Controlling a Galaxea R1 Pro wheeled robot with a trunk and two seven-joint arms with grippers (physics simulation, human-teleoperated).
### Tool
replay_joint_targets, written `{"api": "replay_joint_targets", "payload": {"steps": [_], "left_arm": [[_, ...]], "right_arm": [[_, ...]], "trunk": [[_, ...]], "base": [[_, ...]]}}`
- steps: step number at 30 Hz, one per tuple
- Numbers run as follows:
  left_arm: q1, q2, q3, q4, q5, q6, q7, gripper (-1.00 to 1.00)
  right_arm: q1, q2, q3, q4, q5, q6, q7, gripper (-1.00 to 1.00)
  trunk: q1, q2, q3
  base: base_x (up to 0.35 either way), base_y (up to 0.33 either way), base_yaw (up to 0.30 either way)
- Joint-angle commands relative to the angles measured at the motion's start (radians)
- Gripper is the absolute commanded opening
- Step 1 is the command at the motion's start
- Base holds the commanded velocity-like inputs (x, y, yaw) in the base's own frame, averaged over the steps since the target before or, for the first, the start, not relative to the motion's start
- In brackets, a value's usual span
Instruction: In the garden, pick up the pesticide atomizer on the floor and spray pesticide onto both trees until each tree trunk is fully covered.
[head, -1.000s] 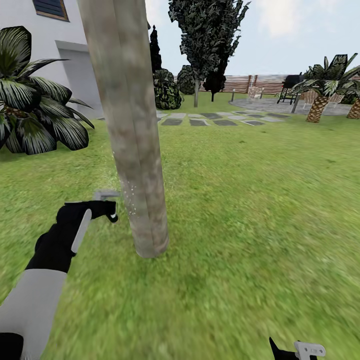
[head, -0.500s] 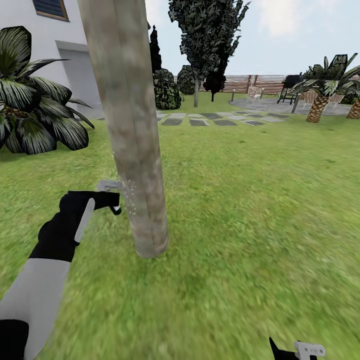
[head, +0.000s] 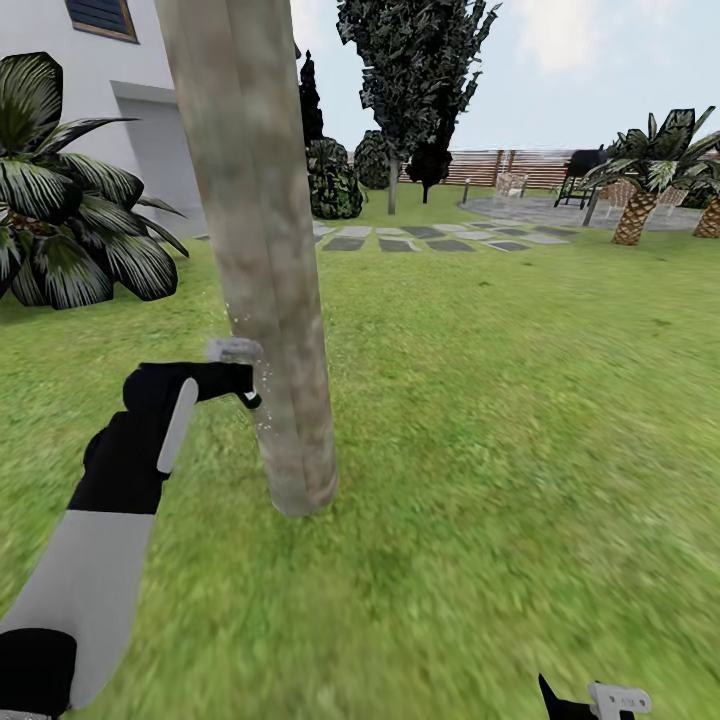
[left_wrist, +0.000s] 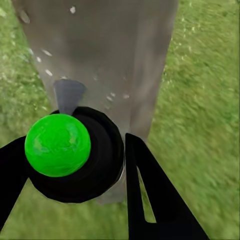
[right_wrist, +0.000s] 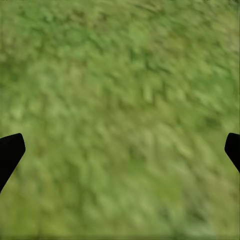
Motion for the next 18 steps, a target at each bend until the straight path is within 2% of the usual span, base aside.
{"api": "replay_joint_targets", "payload": {"steps": [1,3,6,8,10,13,15,18], "left_arm": [[-0.001,0.003,0.001,-0.005,0.001,0.0,0.0,-1.0],[-0.01,0.011,0.004,-0.008,0.0,0.001,0.0,-1.0],[-0.018,0.021,0.044,-0.008,-0.001,0.001,0.0,-1.0],[-0.01,0.021,0.048,-0.008,0.0,0.001,0.0,-1.0],[0.001,0.016,0.037,-0.002,-0.005,-0.004,0.0,-1.0],[0.057,0.017,0.035,0.003,-0.008,-0.012,0.0,-1.0],[0.116,0.021,0.035,0.005,-0.01,-0.016,-0.001,-1.0],[0.165,0.024,0.035,0.005,-0.011,-0.019,-0.002,-1.0]], "right_arm": [[0.0,0.0,0.0,0.0,0.0,0.0,0.0,1.0],[0.0,0.0,0.0,0.0,0.0,0.0,0.0,1.0],[0.0,0.0,0.0,0.0,0.0,0.0,0.0,1.0],[0.0,0.0,0.0,0.0,0.0,0.0,0.0,1.0],[0.0,0.0,0.0,0.0,0.0,0.0,0.0,1.0],[0.0,0.0,0.0,0.0,0.0,0.0,0.0,1.0],[0.0,0.0,0.0,0.0,0.0,0.0,0.0,1.0],[0.0,0.0,0.0,0.0,0.0,0.0,0.0,1.0]], "trunk": [[0.0,0.0,0.0],[0.0,0.0,0.0],[0.0,0.0,0.0],[0.0,0.0,0.0],[0.0,0.0,0.0],[0.0,0.0,0.0],[0.0,0.0,0.0],[0.0,0.0,0.0]], "base": [[0.0,0.0,0.0],[0.0,0.0,0.0],[0.0,0.0,0.0],[0.0,0.0,0.0],[0.0,0.0,0.0],[0.0,0.0,0.0],[0.0,0.0,0.0],[0.0,0.0,0.0]]}}
